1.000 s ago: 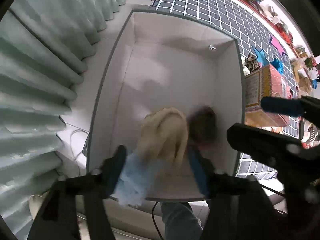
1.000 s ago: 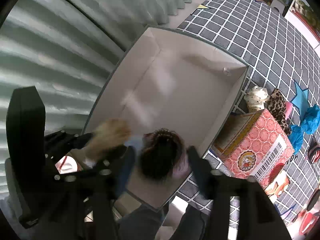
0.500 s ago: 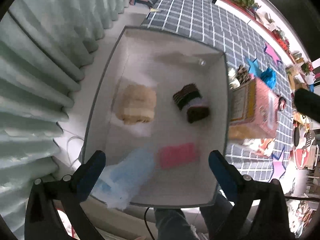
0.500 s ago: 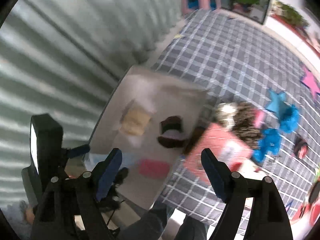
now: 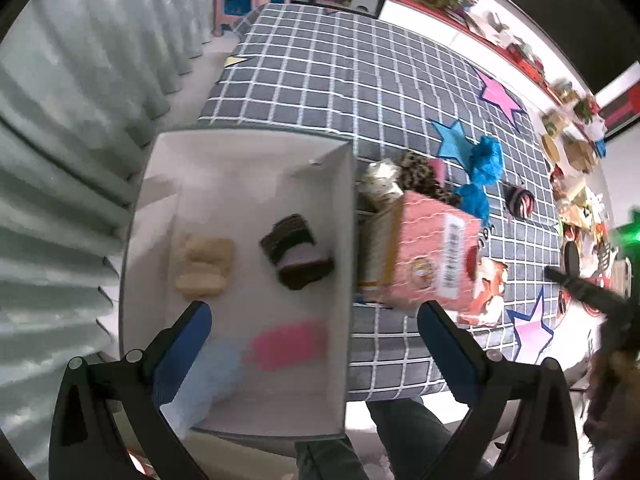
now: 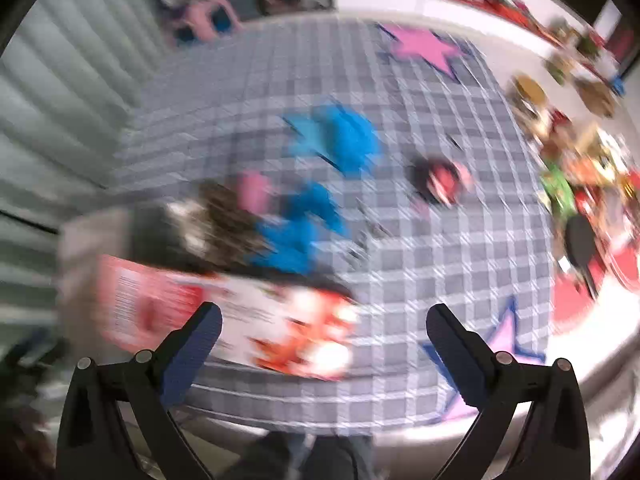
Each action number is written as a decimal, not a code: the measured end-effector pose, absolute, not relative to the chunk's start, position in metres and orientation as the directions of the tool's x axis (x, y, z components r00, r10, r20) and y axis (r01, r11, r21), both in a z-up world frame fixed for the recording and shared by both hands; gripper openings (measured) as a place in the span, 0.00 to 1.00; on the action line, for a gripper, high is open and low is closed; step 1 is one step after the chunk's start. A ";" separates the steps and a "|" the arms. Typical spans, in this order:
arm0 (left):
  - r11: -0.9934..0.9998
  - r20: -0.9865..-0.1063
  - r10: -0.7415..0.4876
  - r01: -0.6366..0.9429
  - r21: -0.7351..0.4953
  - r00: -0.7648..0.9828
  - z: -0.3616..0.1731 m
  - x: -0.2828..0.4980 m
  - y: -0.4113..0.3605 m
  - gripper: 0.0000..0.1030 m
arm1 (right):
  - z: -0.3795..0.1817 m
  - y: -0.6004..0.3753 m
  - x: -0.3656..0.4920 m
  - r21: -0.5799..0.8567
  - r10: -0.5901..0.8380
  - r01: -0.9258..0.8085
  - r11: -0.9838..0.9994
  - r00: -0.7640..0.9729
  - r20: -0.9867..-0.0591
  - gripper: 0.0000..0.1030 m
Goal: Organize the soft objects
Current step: 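Move both tools away from the box back over the pile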
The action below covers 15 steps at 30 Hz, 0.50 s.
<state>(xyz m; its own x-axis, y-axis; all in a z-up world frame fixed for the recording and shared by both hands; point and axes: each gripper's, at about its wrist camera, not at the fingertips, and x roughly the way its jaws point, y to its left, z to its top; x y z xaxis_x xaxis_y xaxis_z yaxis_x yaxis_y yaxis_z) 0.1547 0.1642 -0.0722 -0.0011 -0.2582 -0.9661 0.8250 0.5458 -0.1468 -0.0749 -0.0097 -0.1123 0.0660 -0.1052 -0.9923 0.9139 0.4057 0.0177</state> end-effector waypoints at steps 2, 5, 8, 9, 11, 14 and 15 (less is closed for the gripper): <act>0.532 -0.967 -0.256 0.835 -0.141 0.000 -0.069 0.150 0.156 1.00 | -0.136 -0.004 -0.091 0.002 -0.054 0.919 0.394 0.025 -0.998 1.00; 0.513 -0.967 -0.256 0.847 -0.138 -0.002 -0.062 0.144 0.140 1.00 | -0.163 0.016 -0.103 0.010 0.021 0.909 0.418 0.001 -1.000 1.00; 0.485 -0.967 -0.256 0.866 -0.122 0.007 -0.056 0.136 0.120 1.00 | -0.183 0.038 -0.102 0.037 0.095 0.887 0.460 -0.008 -0.995 1.00; 0.478 -0.967 -0.256 0.871 -0.118 0.009 -0.055 0.134 0.114 1.00 | -0.194 0.045 -0.101 0.053 0.133 0.874 0.482 -0.013 -0.991 1.00; 0.459 -0.967 -0.253 0.882 -0.108 0.013 -0.053 0.127 0.100 1.00 | -0.208 0.055 -0.096 0.062 0.170 0.860 0.506 -0.029 -0.985 1.00; 0.433 -0.970 -0.243 0.896 -0.101 0.007 -0.051 0.117 0.081 1.00 | -0.220 0.057 -0.093 0.076 0.187 0.863 0.499 -0.021 -0.982 1.00; 0.424 -0.970 -0.241 0.900 -0.099 0.007 -0.051 0.113 0.075 1.00 | -0.221 0.055 -0.092 0.083 0.188 0.867 0.492 -0.013 -0.982 1.00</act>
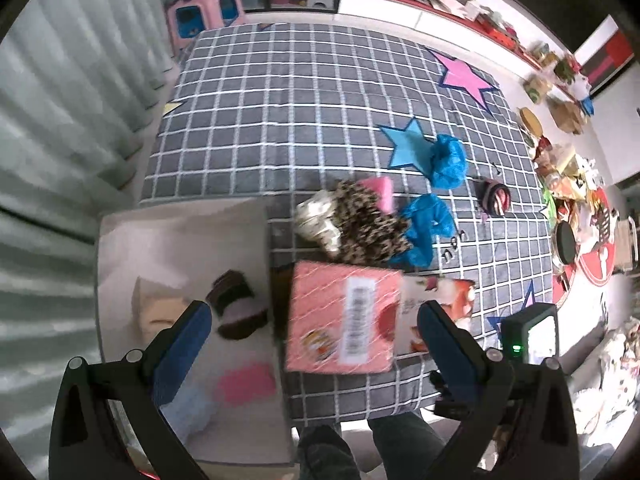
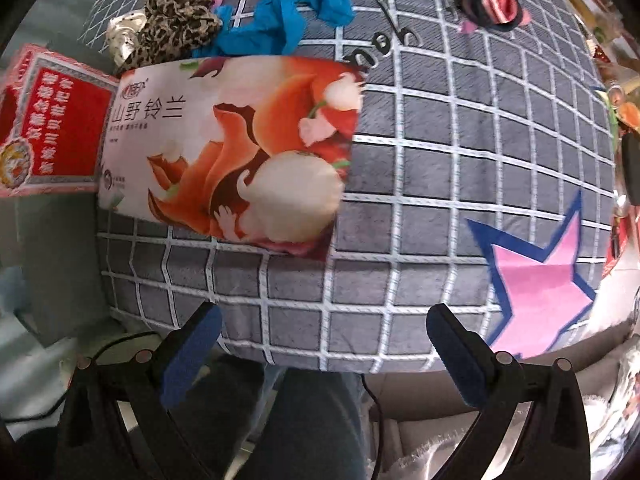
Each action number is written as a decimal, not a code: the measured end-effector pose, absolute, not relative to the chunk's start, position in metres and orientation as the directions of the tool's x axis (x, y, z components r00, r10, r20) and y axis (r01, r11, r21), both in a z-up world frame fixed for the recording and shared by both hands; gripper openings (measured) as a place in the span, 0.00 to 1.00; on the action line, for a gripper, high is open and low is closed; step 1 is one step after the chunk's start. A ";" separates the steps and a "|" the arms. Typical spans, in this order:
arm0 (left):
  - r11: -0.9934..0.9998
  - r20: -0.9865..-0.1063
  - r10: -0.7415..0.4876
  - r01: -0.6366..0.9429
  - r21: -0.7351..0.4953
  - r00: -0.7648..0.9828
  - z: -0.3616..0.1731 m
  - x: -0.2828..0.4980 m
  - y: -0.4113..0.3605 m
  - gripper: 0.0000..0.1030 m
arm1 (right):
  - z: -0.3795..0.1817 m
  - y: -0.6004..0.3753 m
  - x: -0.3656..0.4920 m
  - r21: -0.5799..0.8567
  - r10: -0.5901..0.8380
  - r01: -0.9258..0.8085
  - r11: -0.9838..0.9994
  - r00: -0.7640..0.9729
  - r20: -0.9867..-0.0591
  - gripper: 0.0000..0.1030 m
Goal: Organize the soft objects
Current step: 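Move both tools away from the box back over the pile, then reach the left tool to the blue cloth while the right tool reaches the pink rolled sock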
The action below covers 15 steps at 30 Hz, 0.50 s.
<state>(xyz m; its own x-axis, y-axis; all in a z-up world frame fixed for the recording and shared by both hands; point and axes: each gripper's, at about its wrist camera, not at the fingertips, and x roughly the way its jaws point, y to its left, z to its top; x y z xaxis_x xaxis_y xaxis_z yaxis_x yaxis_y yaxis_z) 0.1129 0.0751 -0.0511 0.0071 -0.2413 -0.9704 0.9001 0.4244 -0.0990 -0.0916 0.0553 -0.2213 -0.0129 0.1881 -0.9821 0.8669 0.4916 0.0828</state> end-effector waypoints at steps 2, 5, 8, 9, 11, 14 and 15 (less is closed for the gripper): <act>0.407 -0.971 -0.237 0.909 -0.092 0.008 -0.051 0.105 0.063 1.00 | -0.223 0.050 -0.089 0.090 0.187 0.872 0.481 -0.001 -0.982 1.00; 0.388 -0.975 -0.223 0.918 -0.081 0.008 -0.055 0.095 0.047 1.00 | -0.225 0.040 -0.086 0.102 0.180 0.876 0.471 0.018 -0.984 1.00; 0.380 -0.979 -0.205 0.922 -0.072 0.009 -0.061 0.087 0.035 1.00 | -0.226 0.034 -0.087 0.124 0.192 0.873 0.471 0.036 -0.981 1.00; 0.379 -0.980 -0.200 0.923 -0.070 0.008 -0.062 0.085 0.031 1.00 | -0.226 0.031 -0.086 0.128 0.191 0.872 0.473 0.040 -0.981 1.00; 0.379 -0.982 -0.191 0.923 -0.068 0.006 -0.066 0.082 0.025 1.00 | -0.223 0.026 -0.084 0.145 0.193 0.863 0.483 0.057 -0.980 1.00; 0.370 -0.984 -0.178 0.927 -0.064 0.003 -0.070 0.075 0.014 1.00 | -0.220 0.017 -0.079 0.161 0.200 0.848 0.505 0.066 -0.978 1.00; 0.368 -0.984 -0.177 0.928 -0.064 0.002 -0.071 0.072 0.010 1.00 | -0.213 0.018 -0.070 0.169 0.206 0.845 0.508 0.071 -0.976 1.00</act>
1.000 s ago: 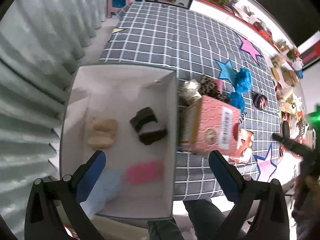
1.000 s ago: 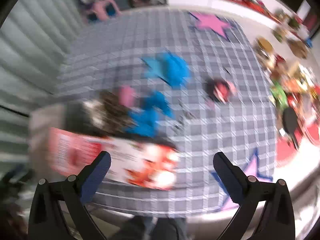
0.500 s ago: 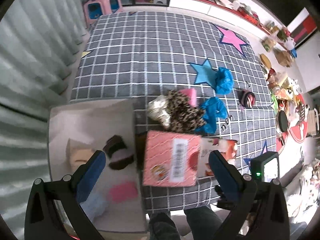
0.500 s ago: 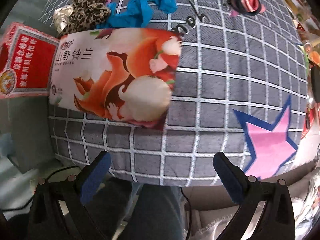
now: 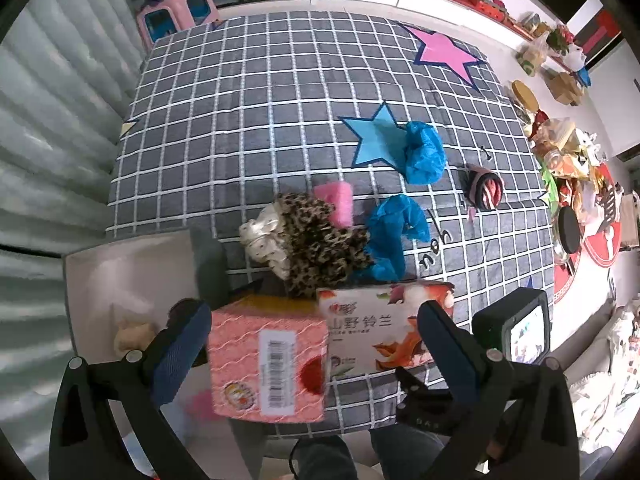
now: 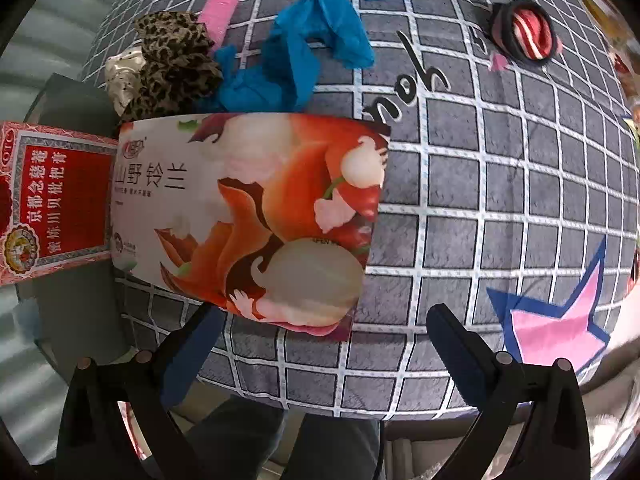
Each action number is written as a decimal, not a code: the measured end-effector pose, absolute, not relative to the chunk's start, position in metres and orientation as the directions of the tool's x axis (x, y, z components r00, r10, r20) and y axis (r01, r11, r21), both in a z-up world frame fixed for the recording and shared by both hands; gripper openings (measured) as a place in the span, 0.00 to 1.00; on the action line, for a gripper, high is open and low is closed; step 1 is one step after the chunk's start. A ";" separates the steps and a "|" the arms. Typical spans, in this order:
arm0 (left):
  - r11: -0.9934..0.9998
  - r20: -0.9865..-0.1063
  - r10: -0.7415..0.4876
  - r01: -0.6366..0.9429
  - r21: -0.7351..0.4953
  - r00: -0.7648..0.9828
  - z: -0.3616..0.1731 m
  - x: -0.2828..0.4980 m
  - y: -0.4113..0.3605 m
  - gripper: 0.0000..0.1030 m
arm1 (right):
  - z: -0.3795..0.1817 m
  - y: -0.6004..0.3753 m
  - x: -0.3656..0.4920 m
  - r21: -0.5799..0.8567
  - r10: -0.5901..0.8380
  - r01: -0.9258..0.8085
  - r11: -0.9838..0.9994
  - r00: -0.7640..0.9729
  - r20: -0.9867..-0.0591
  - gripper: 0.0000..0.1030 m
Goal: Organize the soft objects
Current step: 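Reach the left tool to the blue cloth while the right tool reaches the pink rolled sock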
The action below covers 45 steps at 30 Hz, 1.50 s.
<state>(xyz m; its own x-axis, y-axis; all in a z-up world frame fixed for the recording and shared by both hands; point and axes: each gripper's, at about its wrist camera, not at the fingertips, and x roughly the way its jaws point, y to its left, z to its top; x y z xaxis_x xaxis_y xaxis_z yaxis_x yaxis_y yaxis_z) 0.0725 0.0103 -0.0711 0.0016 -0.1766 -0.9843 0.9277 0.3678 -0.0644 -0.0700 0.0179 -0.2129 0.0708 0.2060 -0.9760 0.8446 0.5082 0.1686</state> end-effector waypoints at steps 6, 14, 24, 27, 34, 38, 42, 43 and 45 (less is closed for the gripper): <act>0.329 -0.984 -0.177 0.941 -0.084 -0.026 -0.076 0.051 -0.031 1.00 | -0.202 -0.018 -0.087 0.232 0.255 0.840 0.491 0.116 -0.960 1.00; 0.301 -0.986 -0.121 0.943 -0.143 -0.111 -0.113 0.018 -0.105 1.00 | -0.183 -0.087 -0.151 0.202 0.199 0.906 0.372 0.135 -0.971 1.00; 0.299 -0.997 -0.068 0.954 -0.039 -0.019 -0.169 0.000 -0.193 1.00 | -0.184 -0.175 -0.188 0.177 0.159 0.944 0.279 0.137 -0.978 1.00; 0.315 -0.999 -0.027 0.948 -0.036 -0.029 -0.191 0.002 -0.210 1.00 | -0.191 -0.190 -0.182 0.180 0.146 0.938 0.296 0.142 -0.979 1.00; 0.356 -0.998 0.054 0.935 0.001 -0.020 -0.235 0.012 -0.225 1.00 | -0.207 -0.231 -0.161 0.181 0.132 0.923 0.339 0.144 -0.981 1.00; 0.372 -0.997 0.073 0.928 0.027 -0.001 -0.247 0.022 -0.230 1.00 | -0.224 -0.261 -0.141 0.173 0.123 0.915 0.365 0.137 -0.983 1.00; 0.386 -0.996 0.086 0.922 0.034 0.001 -0.258 0.028 -0.237 1.00 | -0.241 -0.277 -0.112 0.165 0.112 0.903 0.397 0.130 -0.985 1.00; 0.388 -0.996 0.090 0.921 0.036 0.000 -0.262 0.029 -0.239 1.00 | -0.243 -0.281 -0.109 0.162 0.109 0.900 0.404 0.128 -0.986 1.00; 0.404 -0.996 0.090 0.914 0.020 -0.018 -0.268 0.030 -0.239 1.00 | -0.249 -0.289 -0.102 0.157 0.105 0.895 0.417 0.124 -0.987 1.00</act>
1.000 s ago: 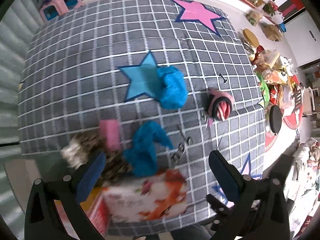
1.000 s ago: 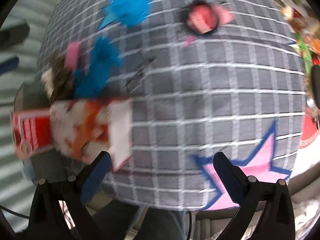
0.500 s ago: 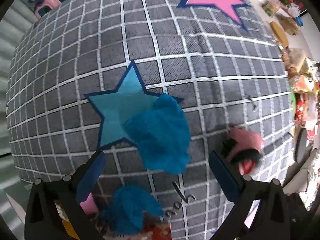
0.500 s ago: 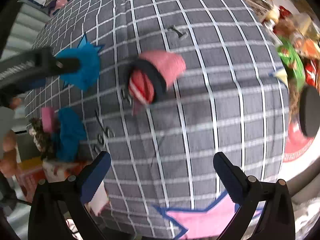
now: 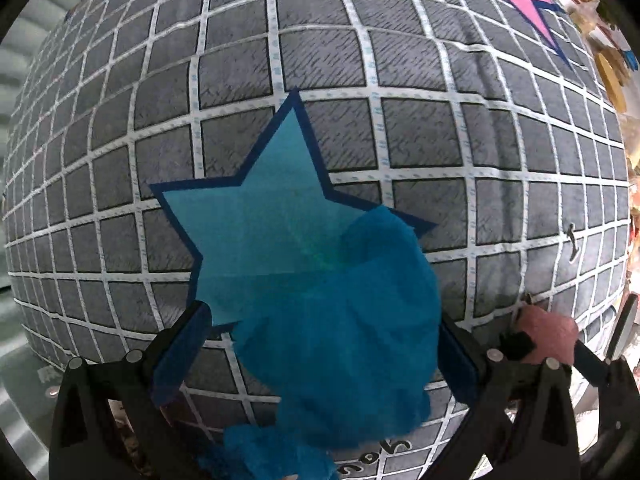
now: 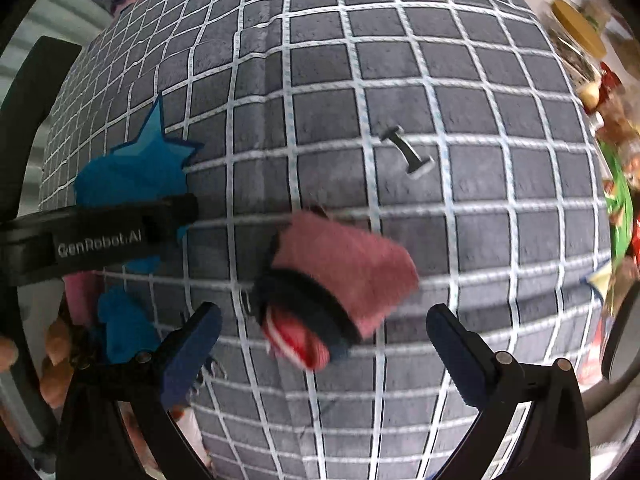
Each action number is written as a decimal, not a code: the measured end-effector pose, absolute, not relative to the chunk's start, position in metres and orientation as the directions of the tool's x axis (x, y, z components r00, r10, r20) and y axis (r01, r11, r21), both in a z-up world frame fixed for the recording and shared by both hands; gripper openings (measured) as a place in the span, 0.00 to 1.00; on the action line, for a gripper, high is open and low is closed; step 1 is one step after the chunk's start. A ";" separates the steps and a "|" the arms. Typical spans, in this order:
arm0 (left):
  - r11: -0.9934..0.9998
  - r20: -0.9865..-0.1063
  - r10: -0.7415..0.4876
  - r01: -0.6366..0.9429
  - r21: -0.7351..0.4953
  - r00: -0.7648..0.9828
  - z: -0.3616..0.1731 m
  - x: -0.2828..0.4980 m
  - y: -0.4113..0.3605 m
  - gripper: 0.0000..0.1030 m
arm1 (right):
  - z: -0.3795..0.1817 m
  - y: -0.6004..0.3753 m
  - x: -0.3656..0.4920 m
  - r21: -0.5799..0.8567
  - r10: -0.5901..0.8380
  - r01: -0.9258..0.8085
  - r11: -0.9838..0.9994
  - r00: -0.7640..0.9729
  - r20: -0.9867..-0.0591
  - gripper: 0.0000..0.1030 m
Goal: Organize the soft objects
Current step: 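Reach the left tool to the blue cloth while the right tool reaches the pink rolled sock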
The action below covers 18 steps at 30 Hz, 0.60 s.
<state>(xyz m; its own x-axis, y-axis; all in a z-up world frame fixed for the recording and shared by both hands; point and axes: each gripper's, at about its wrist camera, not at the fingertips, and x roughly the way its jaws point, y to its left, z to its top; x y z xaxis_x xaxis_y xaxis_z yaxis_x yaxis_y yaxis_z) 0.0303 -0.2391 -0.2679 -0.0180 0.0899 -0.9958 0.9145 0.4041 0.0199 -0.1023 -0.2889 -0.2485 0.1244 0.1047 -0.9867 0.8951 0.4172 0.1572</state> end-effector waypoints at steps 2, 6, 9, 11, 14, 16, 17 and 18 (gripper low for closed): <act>0.417 -0.996 0.088 0.909 0.009 -0.031 -0.272 0.033 -0.239 1.00 | -0.252 -0.297 -0.094 0.155 0.108 0.893 0.421 0.120 -0.987 1.00; 0.414 -0.996 0.083 0.910 0.008 -0.029 -0.274 0.032 -0.240 1.00 | -0.266 -0.300 -0.085 0.154 0.120 0.891 0.428 0.113 -0.986 1.00; 0.415 -0.996 0.089 0.910 0.009 -0.031 -0.279 0.030 -0.245 1.00 | -0.272 -0.304 -0.077 0.138 0.108 0.890 0.435 0.101 -0.989 1.00; 0.415 -0.996 0.088 0.910 0.008 -0.031 -0.279 0.030 -0.247 1.00 | -0.272 -0.308 -0.081 0.127 0.098 0.886 0.446 0.093 -0.991 0.98; 0.415 -0.997 0.076 0.910 0.008 -0.026 -0.275 0.026 -0.246 1.00 | -0.271 -0.306 -0.078 0.105 0.085 0.878 0.467 0.073 -0.994 0.96; 0.418 -0.997 0.076 0.908 0.008 -0.026 -0.274 0.024 -0.243 1.00 | -0.275 -0.306 -0.073 0.098 0.081 0.880 0.465 0.068 -0.994 0.94; 0.419 -0.996 0.081 0.908 0.008 -0.028 -0.273 0.023 -0.241 1.00 | -0.274 -0.302 -0.074 0.089 0.076 0.882 0.464 0.061 -0.995 0.92; 0.422 -0.996 0.087 0.906 0.008 -0.031 -0.273 0.024 -0.241 1.00 | -0.274 -0.299 -0.072 0.081 0.070 0.882 0.464 0.054 -0.996 0.90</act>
<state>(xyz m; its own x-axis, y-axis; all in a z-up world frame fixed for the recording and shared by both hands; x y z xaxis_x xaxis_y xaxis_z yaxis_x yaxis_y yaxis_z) 0.0239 -0.2410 -0.2732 -0.0314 0.0871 -0.9957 0.9065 0.4222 0.0084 -0.0723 -0.2991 -0.2744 0.0545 0.0698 -0.9961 0.8823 0.4637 0.0808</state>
